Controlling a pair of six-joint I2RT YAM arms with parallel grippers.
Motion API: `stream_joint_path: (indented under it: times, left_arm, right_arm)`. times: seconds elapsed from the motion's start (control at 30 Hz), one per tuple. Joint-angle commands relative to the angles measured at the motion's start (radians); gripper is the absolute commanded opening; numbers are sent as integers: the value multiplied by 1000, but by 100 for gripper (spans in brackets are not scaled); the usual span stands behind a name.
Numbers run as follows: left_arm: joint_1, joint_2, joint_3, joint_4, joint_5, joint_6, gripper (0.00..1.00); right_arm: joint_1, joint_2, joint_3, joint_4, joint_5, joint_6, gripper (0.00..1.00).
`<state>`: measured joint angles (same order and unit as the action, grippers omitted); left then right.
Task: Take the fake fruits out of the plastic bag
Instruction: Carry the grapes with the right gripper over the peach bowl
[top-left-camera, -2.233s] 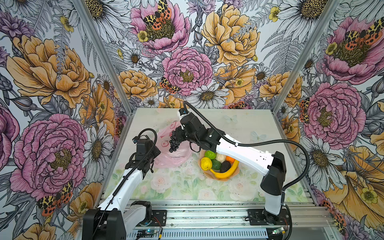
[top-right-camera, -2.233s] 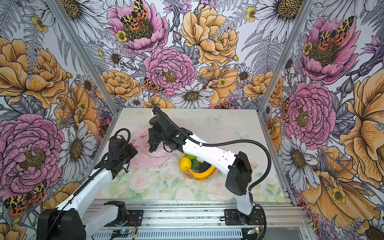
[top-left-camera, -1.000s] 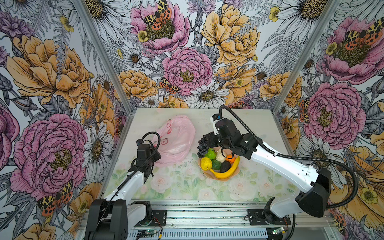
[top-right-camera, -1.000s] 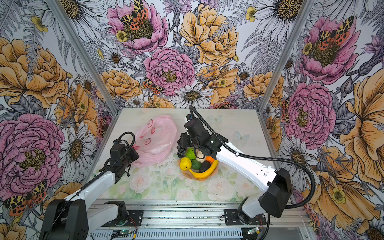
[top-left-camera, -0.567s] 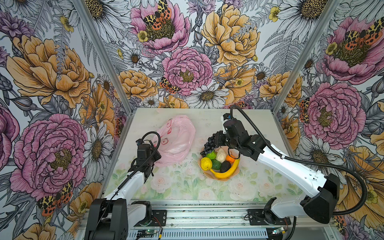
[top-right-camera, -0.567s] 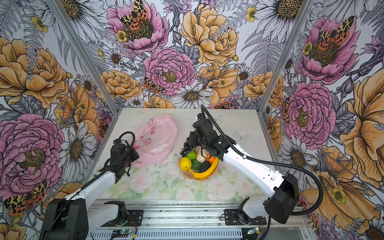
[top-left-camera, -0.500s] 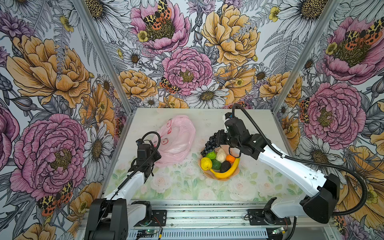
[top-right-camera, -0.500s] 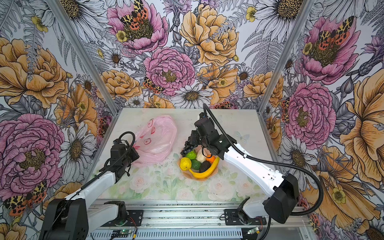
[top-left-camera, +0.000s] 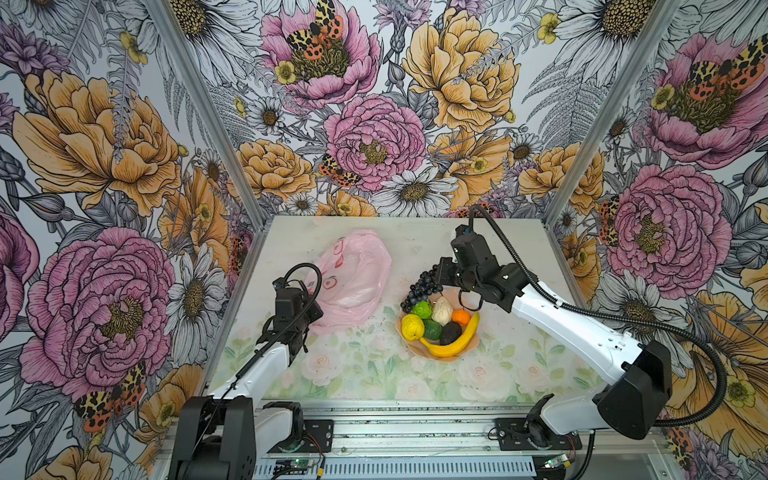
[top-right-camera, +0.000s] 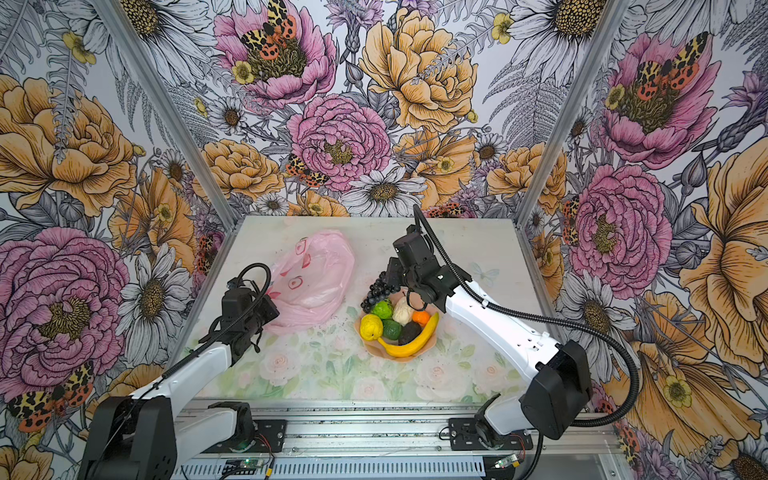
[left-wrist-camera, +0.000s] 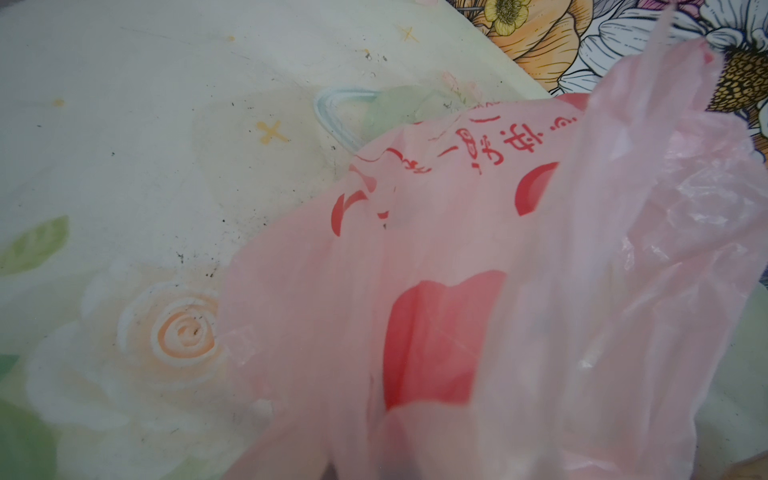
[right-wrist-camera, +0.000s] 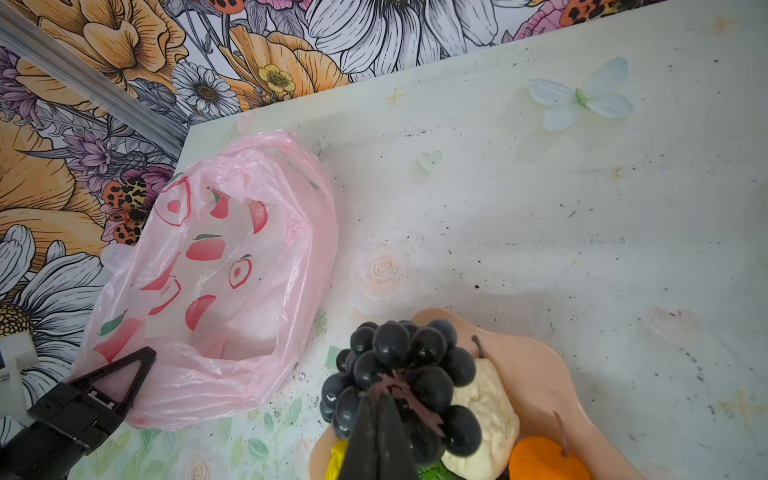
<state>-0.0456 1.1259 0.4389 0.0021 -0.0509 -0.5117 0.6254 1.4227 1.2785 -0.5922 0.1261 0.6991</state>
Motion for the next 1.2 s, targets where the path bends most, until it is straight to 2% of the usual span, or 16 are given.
stream_joint_path:
  times: [0.0,0.37,1.0,1.17]
  left_arm:
    - [-9,7,5,26,13,29,0]
    - [-11,11,5,26,10,31,0]
    - [-13,17,8,27,8,32,0]
    - [-15,18,9,26,8,34,0]
  right_arm:
    - [-12,5,-26,17,4,22,0]
    - [-24,-12,-93,17,11,48,0]
    - [-26,-166,-237,13,60,42,0]
    - [-30,-166,-256,12,70,39,0]
